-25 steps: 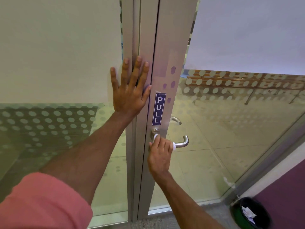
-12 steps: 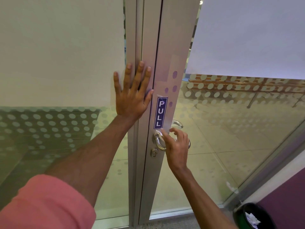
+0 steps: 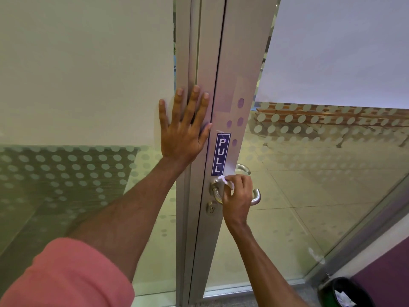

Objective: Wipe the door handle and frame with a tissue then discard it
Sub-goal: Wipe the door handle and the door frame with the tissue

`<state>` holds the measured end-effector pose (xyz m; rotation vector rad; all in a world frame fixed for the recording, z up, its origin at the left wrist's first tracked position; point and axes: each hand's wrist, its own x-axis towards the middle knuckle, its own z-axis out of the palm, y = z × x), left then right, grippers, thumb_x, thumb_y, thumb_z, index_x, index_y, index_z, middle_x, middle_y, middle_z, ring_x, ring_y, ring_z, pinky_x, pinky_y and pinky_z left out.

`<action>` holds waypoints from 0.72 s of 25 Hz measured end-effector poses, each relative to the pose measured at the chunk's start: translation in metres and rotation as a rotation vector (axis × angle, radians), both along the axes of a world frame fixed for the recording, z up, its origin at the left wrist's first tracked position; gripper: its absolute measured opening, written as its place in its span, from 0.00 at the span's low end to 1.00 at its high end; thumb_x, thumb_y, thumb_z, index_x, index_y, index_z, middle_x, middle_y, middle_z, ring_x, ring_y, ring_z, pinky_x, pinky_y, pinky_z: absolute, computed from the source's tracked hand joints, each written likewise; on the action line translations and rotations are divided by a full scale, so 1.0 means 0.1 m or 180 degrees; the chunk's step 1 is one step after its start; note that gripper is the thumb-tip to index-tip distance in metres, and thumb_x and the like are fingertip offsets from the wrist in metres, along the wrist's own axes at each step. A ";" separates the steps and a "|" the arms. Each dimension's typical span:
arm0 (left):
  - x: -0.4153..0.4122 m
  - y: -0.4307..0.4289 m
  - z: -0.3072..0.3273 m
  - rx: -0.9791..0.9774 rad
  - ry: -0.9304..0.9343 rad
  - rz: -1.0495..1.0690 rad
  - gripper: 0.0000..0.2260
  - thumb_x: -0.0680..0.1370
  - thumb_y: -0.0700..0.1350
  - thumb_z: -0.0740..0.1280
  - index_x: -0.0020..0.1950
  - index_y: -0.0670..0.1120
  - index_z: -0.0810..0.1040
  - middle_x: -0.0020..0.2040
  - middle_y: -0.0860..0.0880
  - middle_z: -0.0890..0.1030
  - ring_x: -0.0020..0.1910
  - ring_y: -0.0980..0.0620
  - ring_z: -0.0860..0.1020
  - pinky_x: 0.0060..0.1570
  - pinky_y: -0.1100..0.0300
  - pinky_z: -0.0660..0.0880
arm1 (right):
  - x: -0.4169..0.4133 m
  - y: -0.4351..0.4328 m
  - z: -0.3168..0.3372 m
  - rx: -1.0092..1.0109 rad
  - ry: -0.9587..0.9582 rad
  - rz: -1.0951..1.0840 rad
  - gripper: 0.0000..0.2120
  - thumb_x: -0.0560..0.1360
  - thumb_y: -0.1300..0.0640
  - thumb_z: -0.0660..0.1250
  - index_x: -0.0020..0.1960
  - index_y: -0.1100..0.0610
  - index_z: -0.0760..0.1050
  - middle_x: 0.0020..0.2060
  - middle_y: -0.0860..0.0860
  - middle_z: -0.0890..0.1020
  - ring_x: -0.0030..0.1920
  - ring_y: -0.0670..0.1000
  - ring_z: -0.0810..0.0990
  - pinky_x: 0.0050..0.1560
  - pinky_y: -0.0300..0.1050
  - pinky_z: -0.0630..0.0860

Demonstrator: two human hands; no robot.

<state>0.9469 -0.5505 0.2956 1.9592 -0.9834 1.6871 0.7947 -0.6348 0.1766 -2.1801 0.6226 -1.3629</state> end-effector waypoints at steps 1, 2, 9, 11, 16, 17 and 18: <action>0.00 0.00 0.01 -0.0006 -0.0005 0.0006 0.30 0.83 0.61 0.52 0.80 0.50 0.46 0.78 0.46 0.58 0.76 0.41 0.56 0.73 0.37 0.46 | 0.01 0.04 0.00 -0.0070 0.0134 0.0044 0.15 0.65 0.66 0.77 0.49 0.61 0.77 0.47 0.56 0.78 0.48 0.52 0.75 0.45 0.43 0.79; 0.00 0.01 0.01 -0.0007 -0.0003 0.0003 0.30 0.83 0.61 0.52 0.80 0.50 0.46 0.78 0.46 0.59 0.76 0.41 0.56 0.73 0.37 0.46 | 0.03 0.08 0.00 -0.0127 0.0300 0.0123 0.15 0.65 0.65 0.78 0.49 0.60 0.78 0.48 0.56 0.79 0.50 0.53 0.76 0.47 0.44 0.80; -0.03 0.02 0.02 0.0017 0.0005 0.0046 0.29 0.83 0.61 0.52 0.80 0.50 0.49 0.77 0.45 0.64 0.76 0.41 0.57 0.73 0.37 0.47 | 0.01 0.10 -0.03 -0.0550 0.0776 0.0327 0.10 0.74 0.57 0.72 0.54 0.59 0.81 0.49 0.53 0.81 0.54 0.50 0.76 0.53 0.48 0.81; -0.03 0.03 0.03 0.0021 0.0027 0.0093 0.29 0.83 0.61 0.51 0.80 0.49 0.52 0.77 0.45 0.64 0.76 0.42 0.57 0.73 0.37 0.47 | 0.04 0.16 -0.04 -0.0889 0.1130 0.0359 0.12 0.73 0.58 0.73 0.55 0.60 0.80 0.54 0.55 0.80 0.61 0.55 0.76 0.59 0.53 0.79; -0.05 0.04 0.04 0.0066 0.0042 0.0138 0.27 0.83 0.61 0.51 0.79 0.49 0.58 0.77 0.45 0.65 0.76 0.42 0.57 0.73 0.38 0.47 | 0.02 0.10 -0.05 -0.0558 0.1078 0.0396 0.14 0.72 0.61 0.73 0.57 0.61 0.80 0.55 0.55 0.79 0.60 0.55 0.75 0.57 0.53 0.80; -0.05 0.03 0.04 0.0065 0.0040 0.0138 0.28 0.83 0.61 0.52 0.79 0.49 0.58 0.77 0.45 0.65 0.76 0.42 0.57 0.73 0.38 0.47 | 0.02 0.10 -0.05 -0.0473 0.0950 0.0302 0.14 0.71 0.62 0.74 0.56 0.61 0.81 0.53 0.55 0.81 0.57 0.54 0.76 0.54 0.53 0.82; -0.05 0.03 0.04 0.0063 0.0041 0.0132 0.28 0.83 0.61 0.52 0.79 0.49 0.58 0.77 0.45 0.64 0.76 0.42 0.57 0.73 0.38 0.46 | 0.03 0.12 -0.04 -0.0407 0.0913 0.0242 0.13 0.70 0.63 0.75 0.55 0.61 0.81 0.52 0.55 0.81 0.56 0.54 0.77 0.52 0.53 0.82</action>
